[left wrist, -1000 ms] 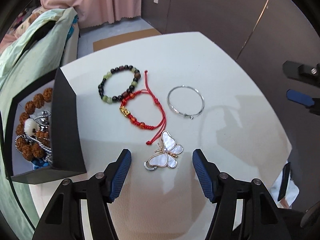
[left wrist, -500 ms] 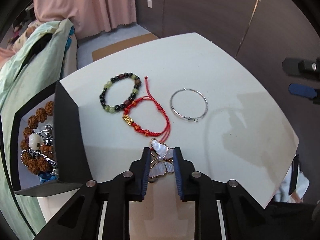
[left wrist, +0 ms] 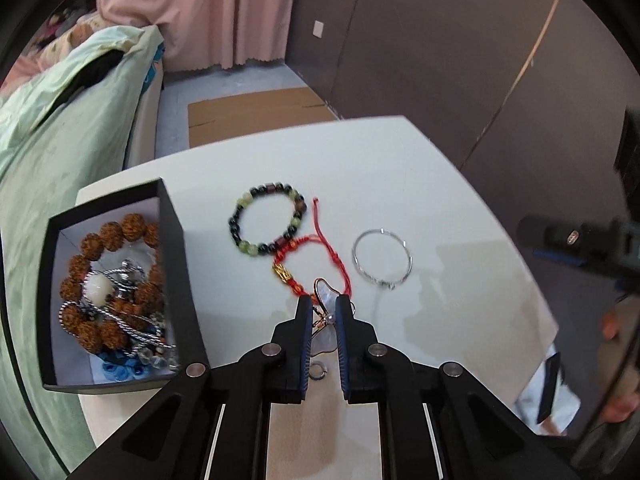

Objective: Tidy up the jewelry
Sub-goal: 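Drop the butterfly pendant into the black box with the left gripper while the right gripper grasps the silver bangle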

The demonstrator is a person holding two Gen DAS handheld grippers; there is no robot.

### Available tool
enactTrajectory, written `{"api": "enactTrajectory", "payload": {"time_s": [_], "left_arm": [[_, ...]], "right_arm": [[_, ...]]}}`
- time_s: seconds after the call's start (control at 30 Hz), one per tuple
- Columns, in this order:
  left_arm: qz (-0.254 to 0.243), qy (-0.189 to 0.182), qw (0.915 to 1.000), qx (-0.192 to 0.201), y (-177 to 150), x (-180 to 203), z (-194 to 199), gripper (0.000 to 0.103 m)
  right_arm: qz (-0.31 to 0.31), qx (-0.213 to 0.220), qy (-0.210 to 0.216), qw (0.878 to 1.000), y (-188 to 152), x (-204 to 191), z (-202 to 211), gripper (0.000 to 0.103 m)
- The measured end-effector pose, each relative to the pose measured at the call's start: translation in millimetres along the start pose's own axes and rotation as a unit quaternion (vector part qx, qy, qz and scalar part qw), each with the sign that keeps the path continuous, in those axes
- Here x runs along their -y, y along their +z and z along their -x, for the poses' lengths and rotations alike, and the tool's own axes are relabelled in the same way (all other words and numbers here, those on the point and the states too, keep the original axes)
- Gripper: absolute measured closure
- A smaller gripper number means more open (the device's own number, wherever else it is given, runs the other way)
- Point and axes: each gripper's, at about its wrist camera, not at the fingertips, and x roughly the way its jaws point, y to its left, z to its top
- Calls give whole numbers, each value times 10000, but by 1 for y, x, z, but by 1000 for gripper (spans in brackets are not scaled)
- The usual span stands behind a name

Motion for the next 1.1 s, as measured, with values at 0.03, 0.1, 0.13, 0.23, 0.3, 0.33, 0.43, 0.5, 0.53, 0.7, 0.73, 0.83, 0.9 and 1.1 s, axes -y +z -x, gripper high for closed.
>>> {"api": "enactTrajectory", "payload": {"time_s": [0.03, 0.1, 0.13, 0.23, 0.3, 0.33, 0.43, 0.5, 0.53, 0.7, 0.73, 0.83, 0.9, 1.1], "left_arm": [[44, -13, 10000, 50, 2, -2, 4, 91], [125, -56, 9998, 134, 4, -6, 12, 91], [182, -79, 9996, 207, 6, -10, 18, 91], [260, -63, 9989, 373, 9, -18, 33, 91], [340, -68, 9983, 476, 11, -24, 42, 91], [383, -65, 9979, 519, 11, -28, 46, 91], [557, -27, 9965, 630, 13, -40, 55, 91], [686, -56, 9955, 653, 13, -50, 59, 91], [726, -66, 9952, 660, 13, -54, 61, 91], [846, -25, 9935, 763, 15, -68, 72, 91], [884, -45, 9930, 775, 15, -72, 73, 91], [968, -50, 9925, 744, 13, -80, 74, 91], [990, 51, 9926, 694, 12, -84, 71, 91], [1067, 139, 9921, 642, 12, -93, 69, 91]], "right_arm": [[21, -22, 8, 10000, 0, -3, -1, 7], [74, -65, 37, 9999, -1, -8, -5, 7], [114, -103, 60, 9999, -2, -11, -8, 7], [243, -205, 94, 9994, -4, -23, -17, 13], [354, -325, 68, 9988, -5, -30, -25, 23], [393, -380, 15, 9985, -5, -32, -31, 25], [455, -424, -171, 9979, -3, -37, -42, 26], [520, -450, -226, 9974, -1, -42, -49, 26], [584, -495, -241, 9968, -1, -46, -53, 26], [963, -680, -578, 9913, -2, -65, -73, 26], [1011, -682, -651, 9904, -3, -68, -75, 26], [1116, -705, -755, 9884, -3, -72, -81, 26], [1193, -686, -882, 9866, -3, -76, -85, 26], [1744, -634, -1371, 9730, -8, -94, -93, 26]]}}
